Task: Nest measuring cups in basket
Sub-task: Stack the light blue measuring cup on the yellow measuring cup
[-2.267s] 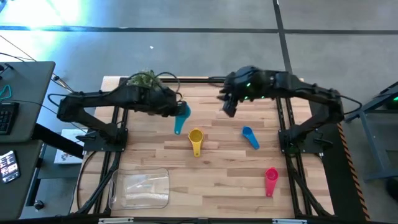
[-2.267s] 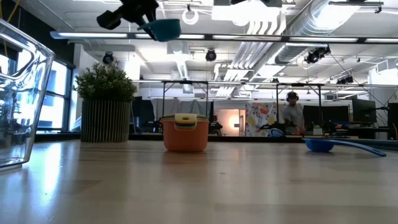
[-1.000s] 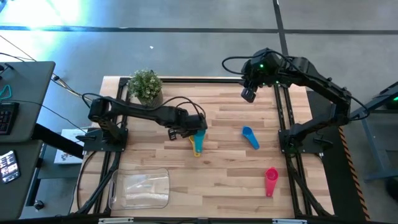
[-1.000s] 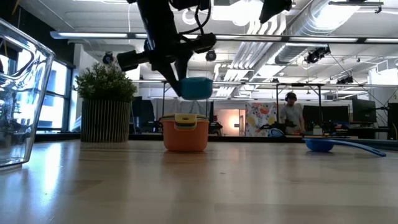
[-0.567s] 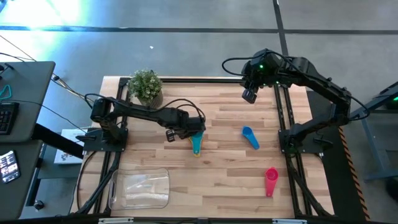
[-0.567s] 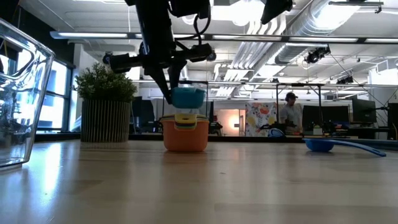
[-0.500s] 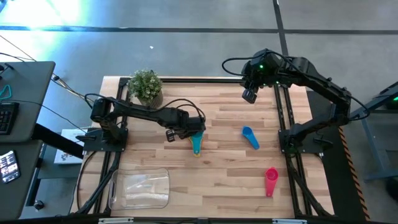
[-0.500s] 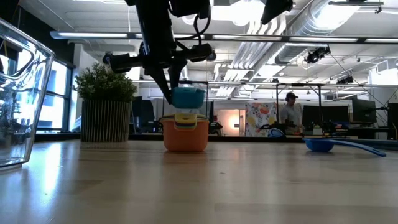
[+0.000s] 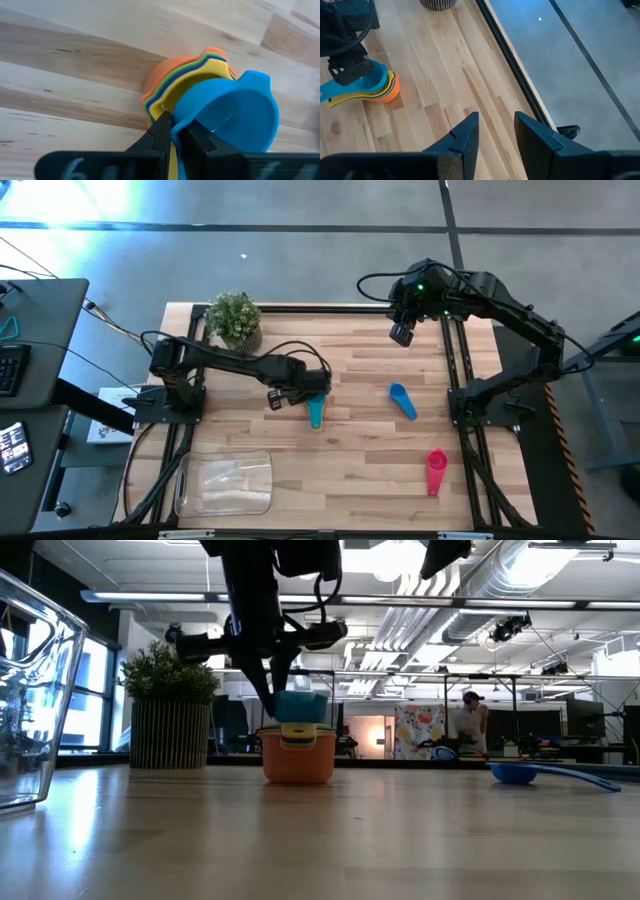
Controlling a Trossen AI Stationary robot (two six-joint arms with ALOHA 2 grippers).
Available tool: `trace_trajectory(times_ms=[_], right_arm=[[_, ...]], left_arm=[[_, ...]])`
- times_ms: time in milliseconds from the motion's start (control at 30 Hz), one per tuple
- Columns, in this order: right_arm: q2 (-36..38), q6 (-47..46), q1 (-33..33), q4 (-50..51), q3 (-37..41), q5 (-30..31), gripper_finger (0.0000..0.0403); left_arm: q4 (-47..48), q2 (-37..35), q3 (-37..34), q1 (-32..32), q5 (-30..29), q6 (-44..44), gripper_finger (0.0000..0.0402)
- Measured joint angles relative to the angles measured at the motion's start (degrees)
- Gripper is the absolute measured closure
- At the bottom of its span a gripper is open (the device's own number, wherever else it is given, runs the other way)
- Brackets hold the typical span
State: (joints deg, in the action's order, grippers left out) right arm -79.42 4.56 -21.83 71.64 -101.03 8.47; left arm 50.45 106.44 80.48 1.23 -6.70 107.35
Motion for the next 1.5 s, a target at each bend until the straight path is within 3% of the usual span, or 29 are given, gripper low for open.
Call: trace_trajectory(times_ms=[533,1267,1500], right_arm=[[-0.02,0.44,0.0,0.17,0.0,-0.07,0.0286],[-0.02,0.87,-0.01,0.17,0.0,-0.07,0.0286],[-0.02,0.87,-0.01,0.21,0.0,-0.07,0.0286]], left_arm=[[-0.01,0.32,0.01,-0.02,1.09,-0.44,0.0382],[0.79,0.32,-0.01,-0.16,3.2,-2.59,0.0297],[1.83,0.32,-0.03,-0.46,4.07,-5.23,0.0287]])
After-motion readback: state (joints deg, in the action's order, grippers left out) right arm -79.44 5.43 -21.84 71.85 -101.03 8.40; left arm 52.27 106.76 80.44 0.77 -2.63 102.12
